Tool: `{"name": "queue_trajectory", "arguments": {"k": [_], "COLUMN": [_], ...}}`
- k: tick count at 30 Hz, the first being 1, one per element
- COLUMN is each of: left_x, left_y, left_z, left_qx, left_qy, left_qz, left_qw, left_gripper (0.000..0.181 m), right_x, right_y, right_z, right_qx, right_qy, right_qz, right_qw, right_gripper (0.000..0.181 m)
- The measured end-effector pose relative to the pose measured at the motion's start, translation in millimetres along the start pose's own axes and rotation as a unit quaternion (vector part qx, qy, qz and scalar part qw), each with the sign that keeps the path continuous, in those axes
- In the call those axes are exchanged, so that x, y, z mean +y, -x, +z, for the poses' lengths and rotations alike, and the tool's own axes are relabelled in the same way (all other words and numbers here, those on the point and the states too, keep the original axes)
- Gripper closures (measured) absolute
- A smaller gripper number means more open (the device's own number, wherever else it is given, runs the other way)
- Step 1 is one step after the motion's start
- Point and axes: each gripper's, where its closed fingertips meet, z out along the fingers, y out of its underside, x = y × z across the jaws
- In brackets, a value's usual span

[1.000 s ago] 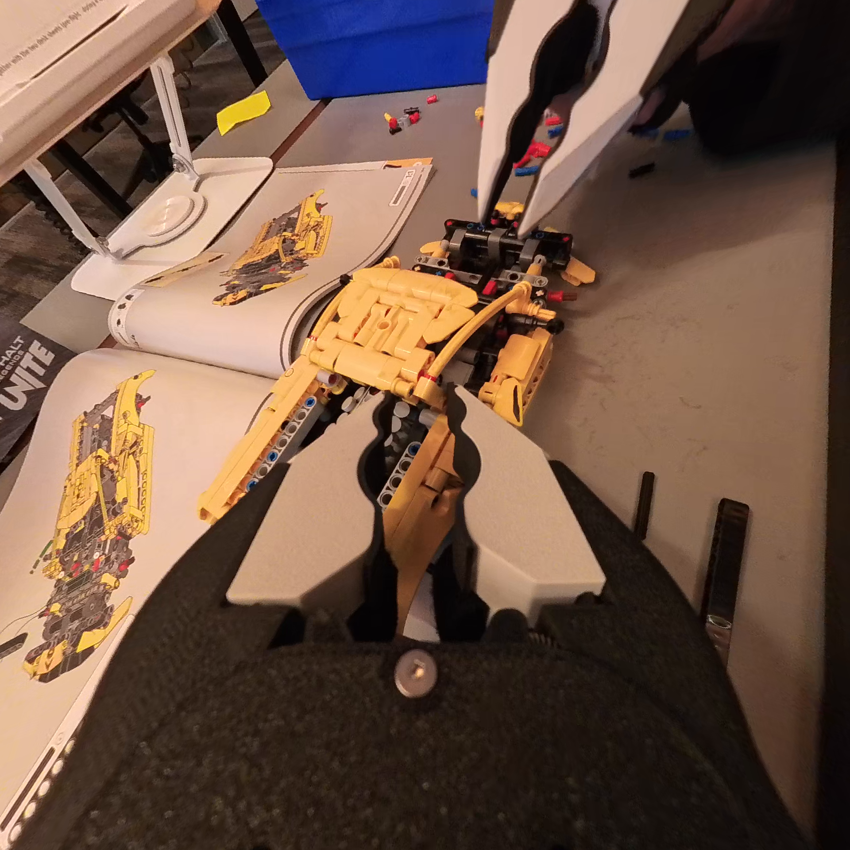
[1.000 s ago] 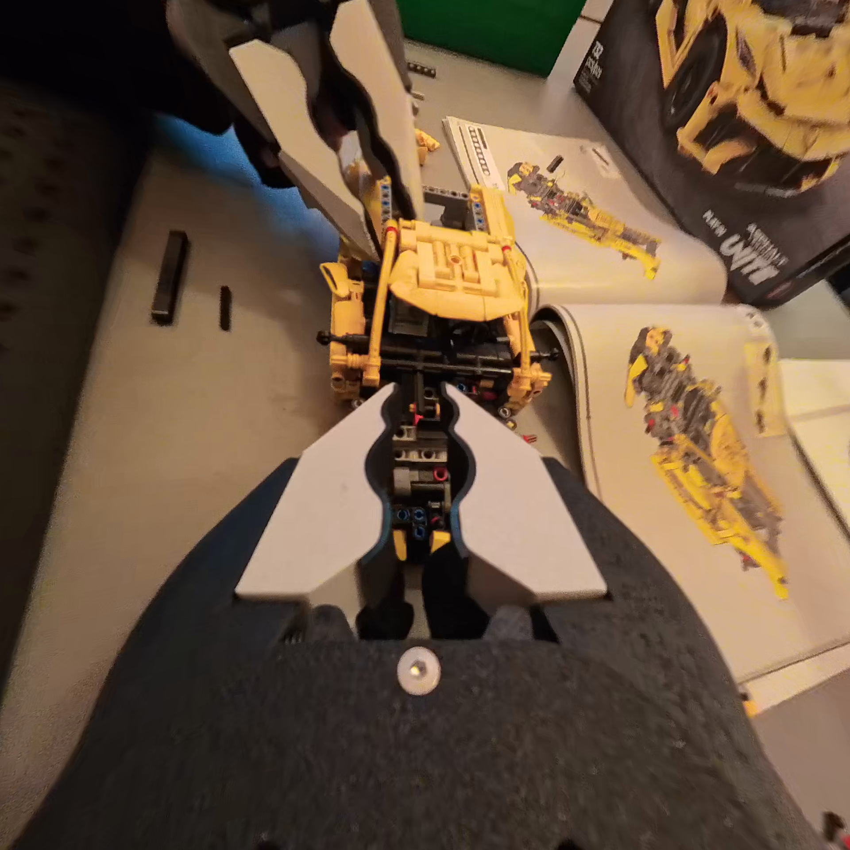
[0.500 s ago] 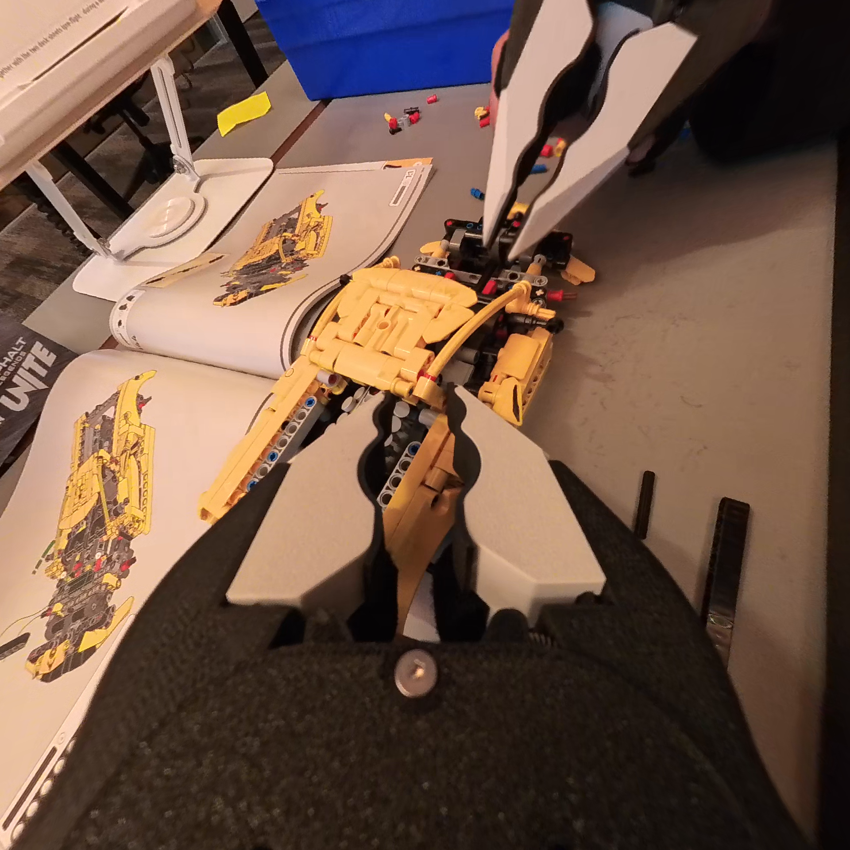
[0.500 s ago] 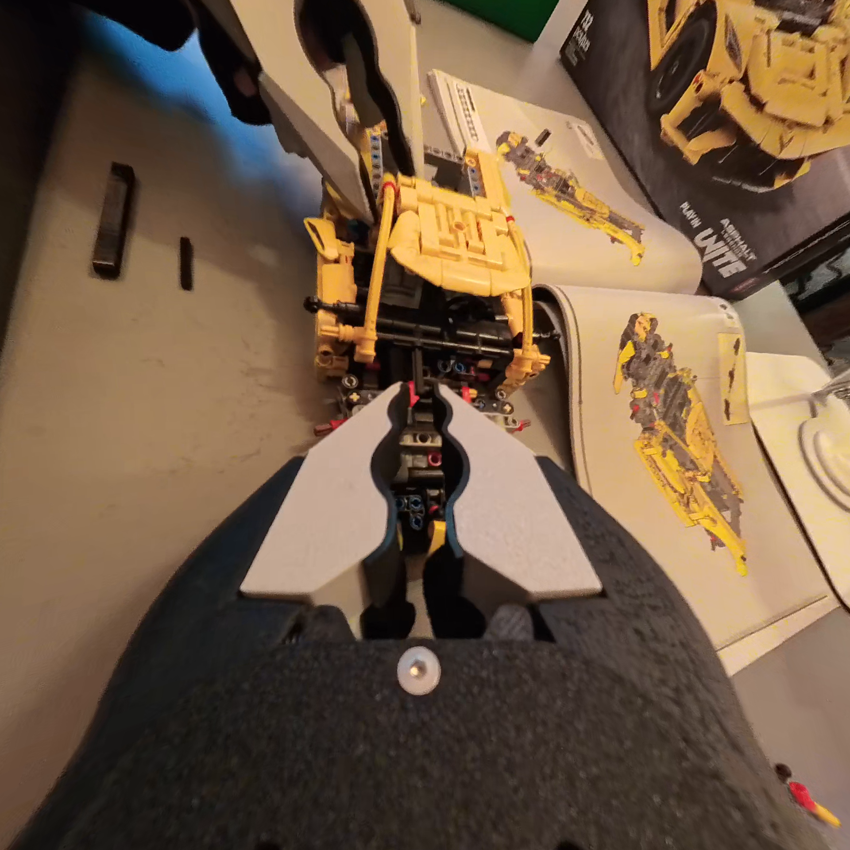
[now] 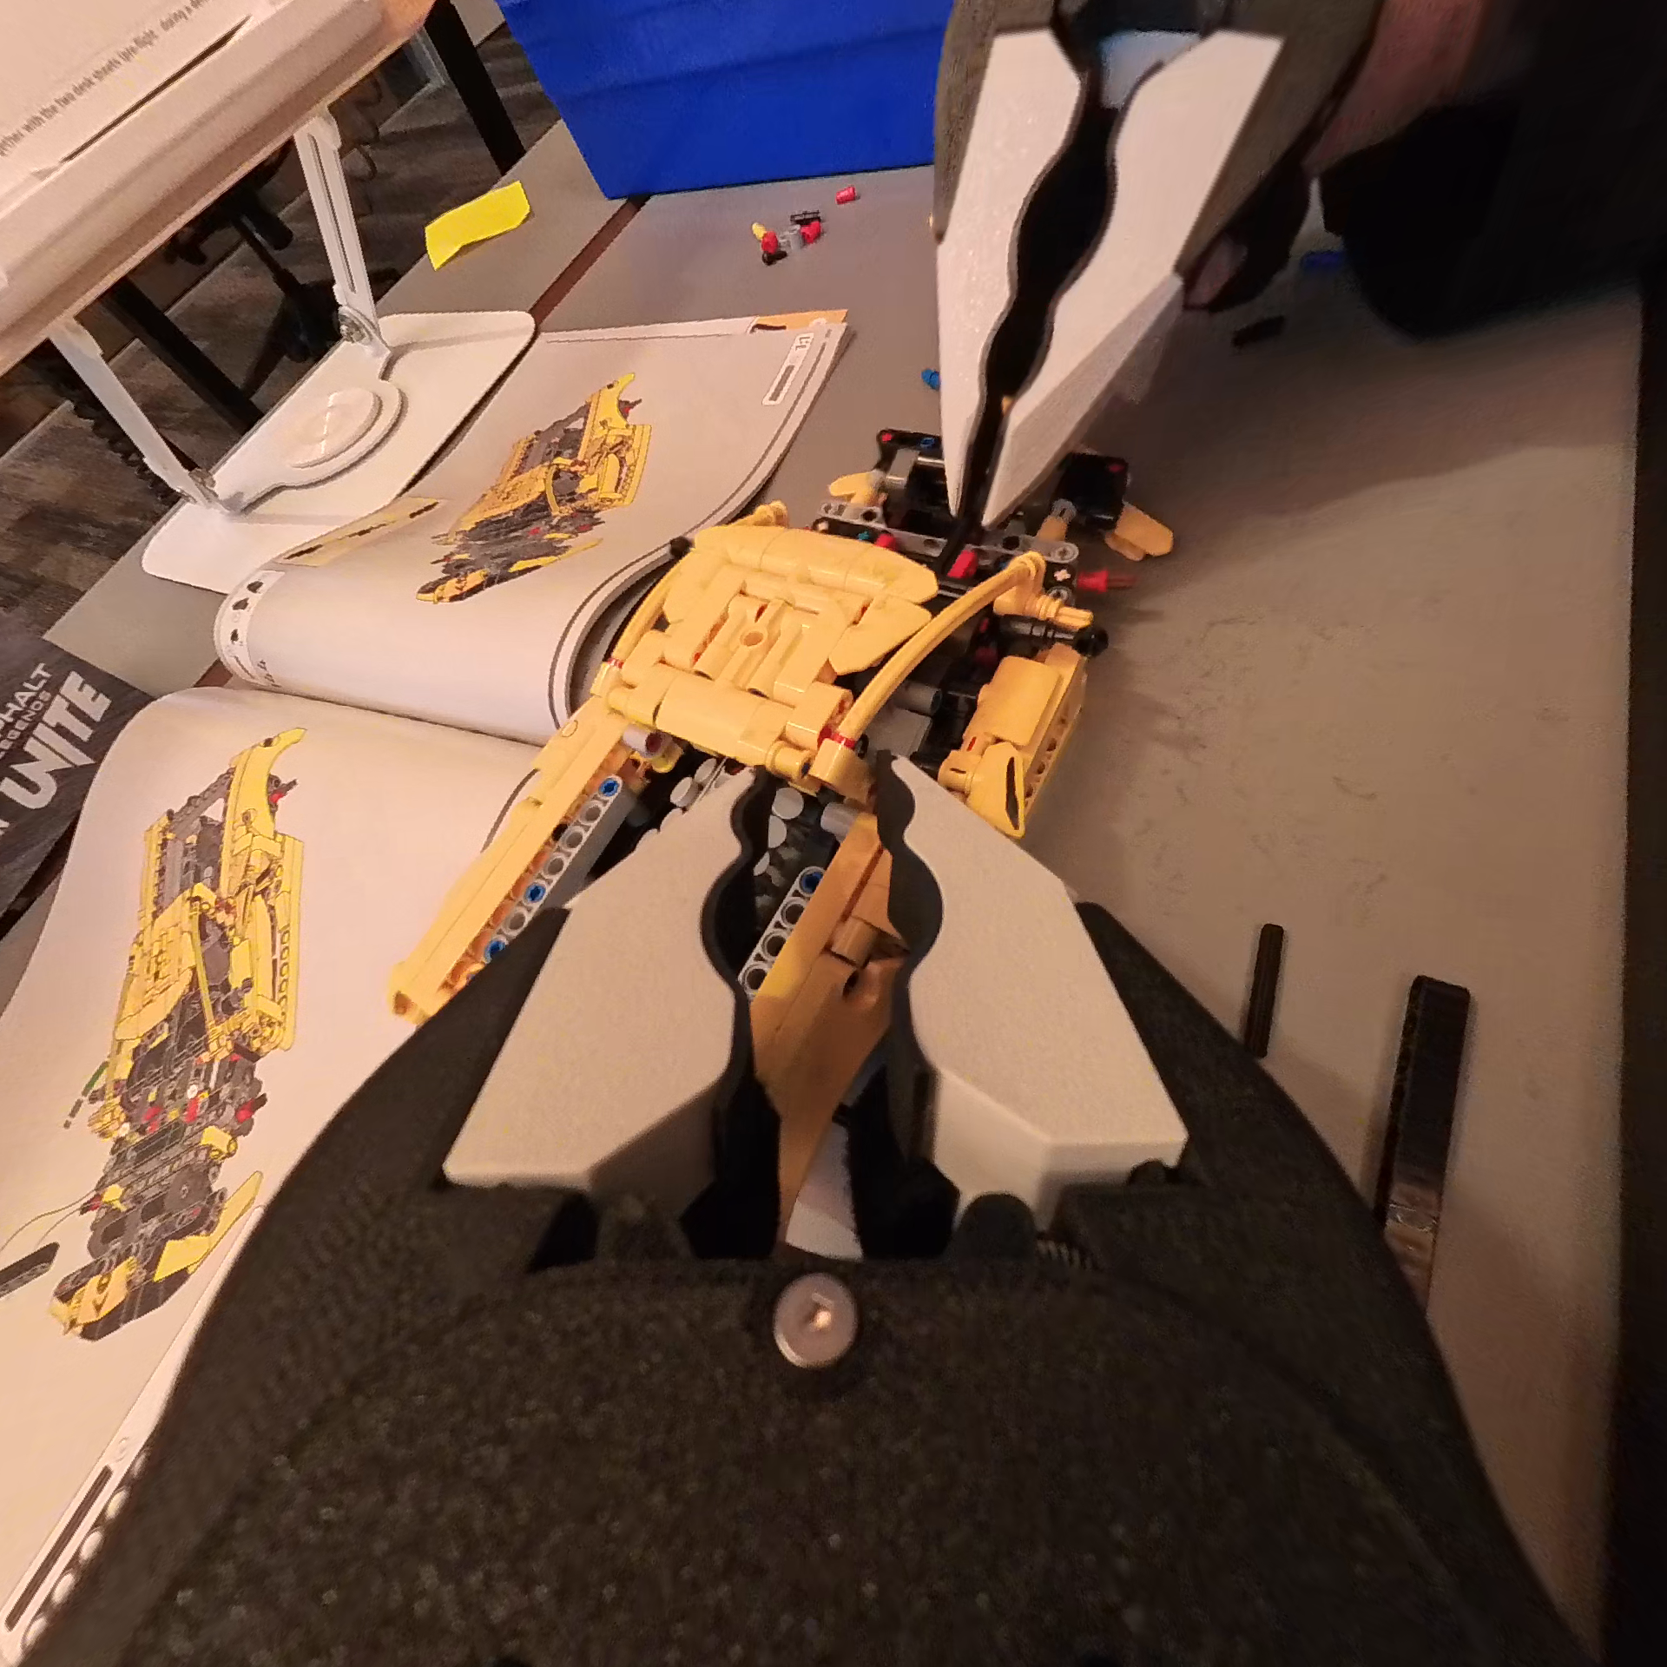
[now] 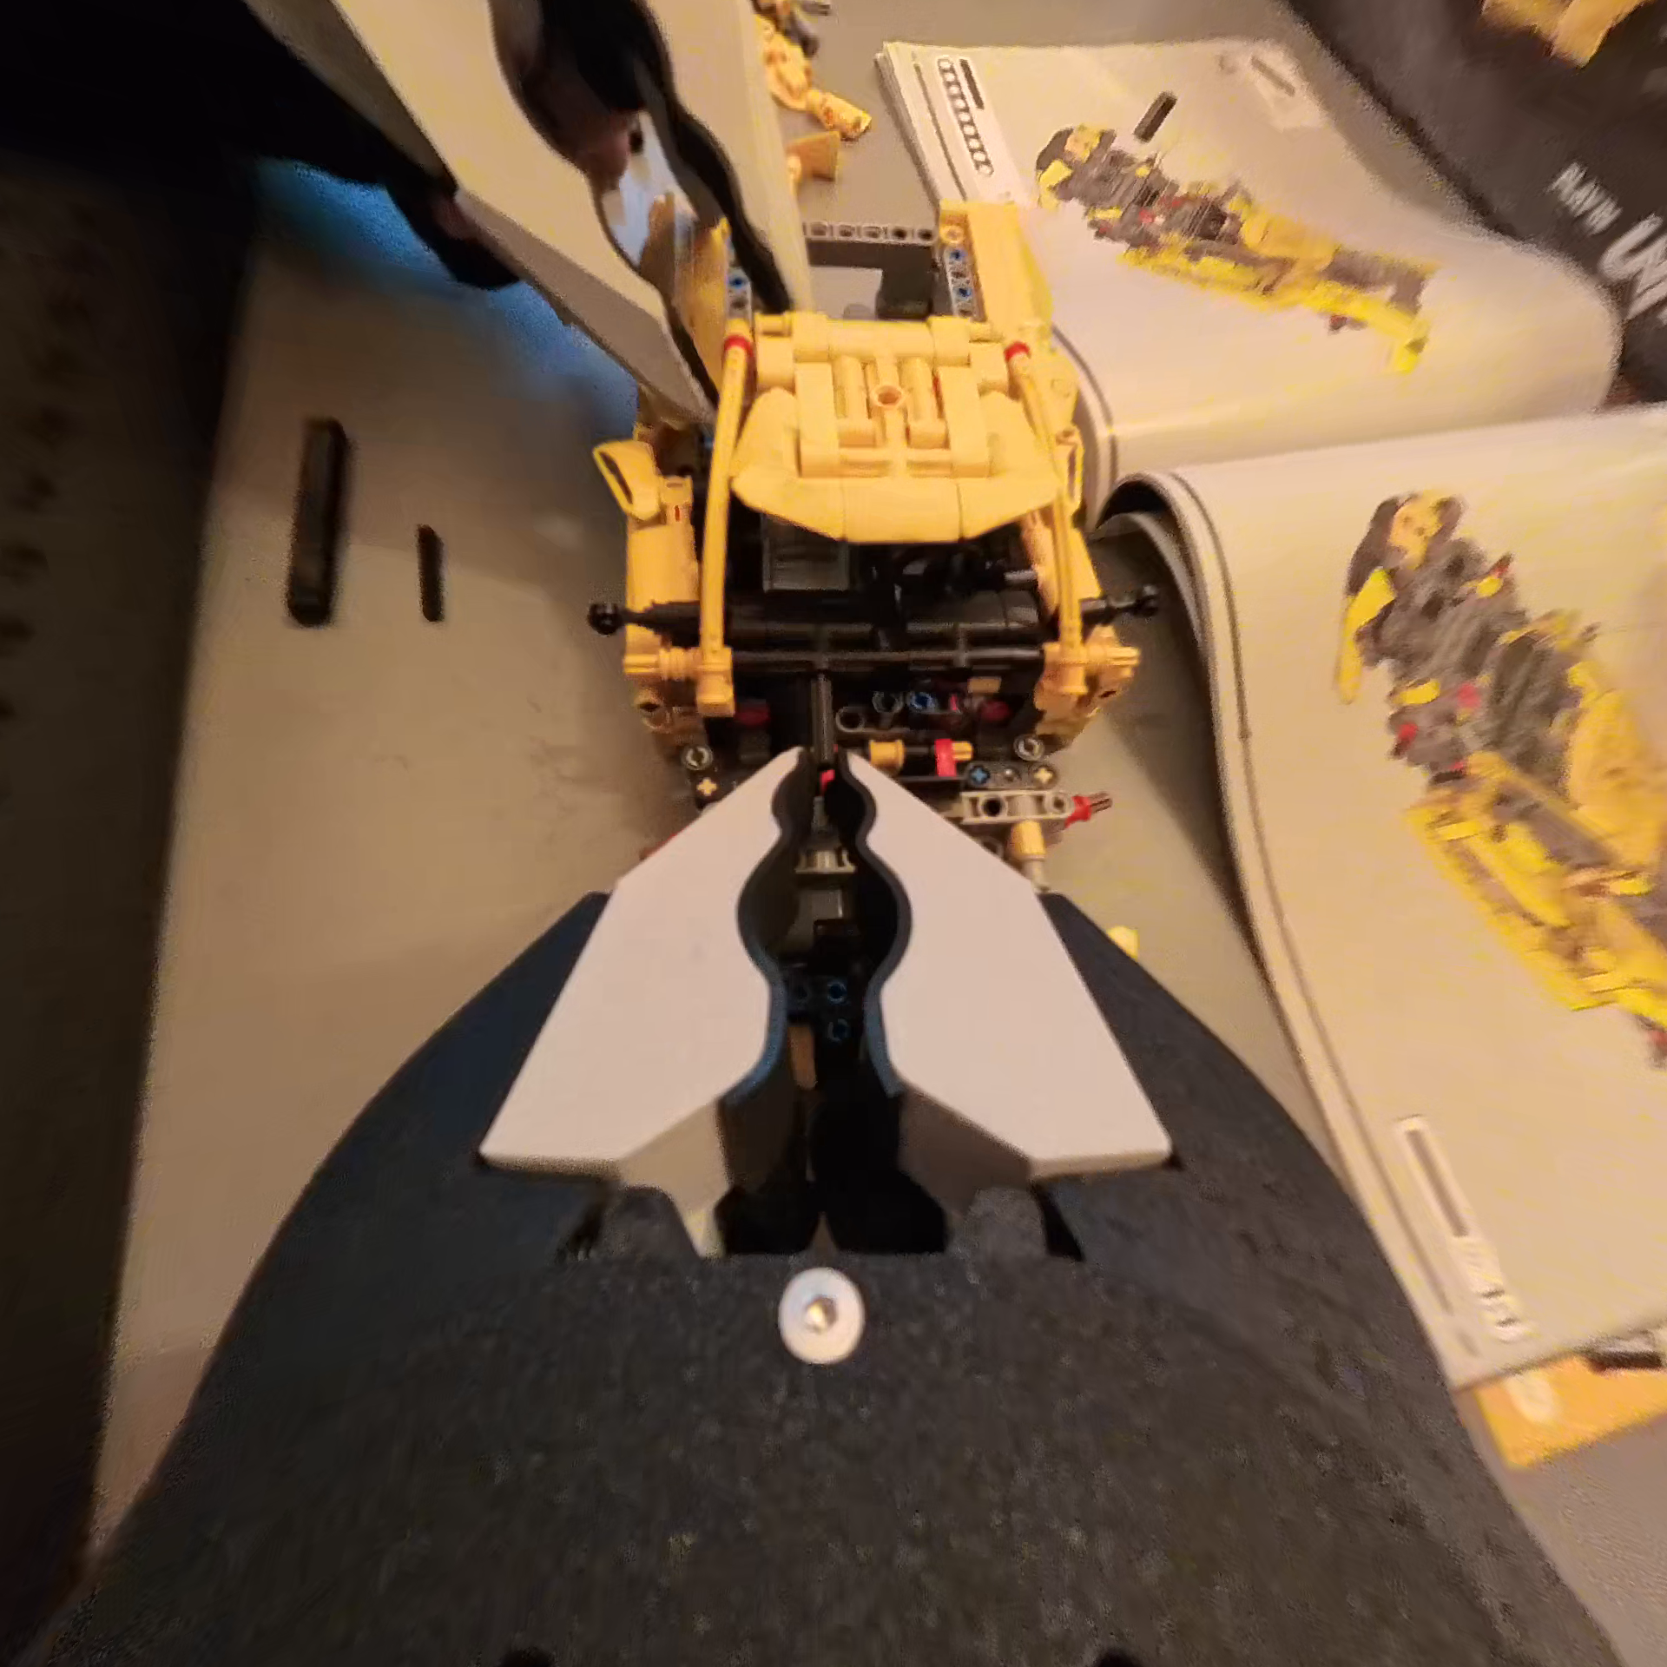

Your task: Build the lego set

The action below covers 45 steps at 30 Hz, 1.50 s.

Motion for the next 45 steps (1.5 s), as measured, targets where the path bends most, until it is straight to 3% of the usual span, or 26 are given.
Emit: {"name": "queue_trajectory", "arguments": {"k": [6,14,19,23,25,28,32,38,41,45], "left_x": [0,0,0,0,-8,-40,-40,-27,-24,-24], "left_y": [0,1,1,4,8,-21,-58,-57,-44,-42], "left_z": [0,1,0,-4,-17,-31,-2,30,33,39], "left_qx": [0.001,0.0,0.001,-0.005,-0.028,-0.002,-0.015,-0.081,-0.136,-0.151], "left_qy": [0.001,0.002,0.003,0.008,-0.002,-0.053,-0.01,0.041,0.054,0.066], "left_qz": [-0.003,-0.005,-0.006,-0.033,-0.058,-0.139,-0.253,-0.272,-0.26,-0.251], "left_qw": [1.0,1.0,1.0,0.999,0.998,0.989,0.967,0.958,0.954,0.954], "left_gripper": [0.159,0.16,0.16,0.154,0.149,0.148,0.129,0.111,0.108,0.106], "right_x": [-1,-1,-3,-1,-1,-2,-1,-1,-1,-1], "right_y": [1,-3,-3,-2,-3,-4,-4,-3,-3,-4], "right_z": [2,3,3,3,2,2,3,3,3,2], "right_qx": [-0.048,0.021,-0.024,-0.028,-0.019,-0.005,-0.004,-0.009,-0.009,-0.001], "right_qy": [-0.001,0.028,-0.001,-0.004,-0.006,-0.011,-0.012,-0.014,-0.014,-0.011], "right_qz": [0.08,-0.034,0.042,0.039,0.032,0.018,0.021,0.032,0.032,0.027], "right_qw": [0.996,0.999,0.999,0.999,0.999,1.0,1.0,0.999,0.999,1.0], "right_gripper": [0.179,0.179,0.179,0.178,0.178,0.178,0.178,0.178,0.178,0.178]}}
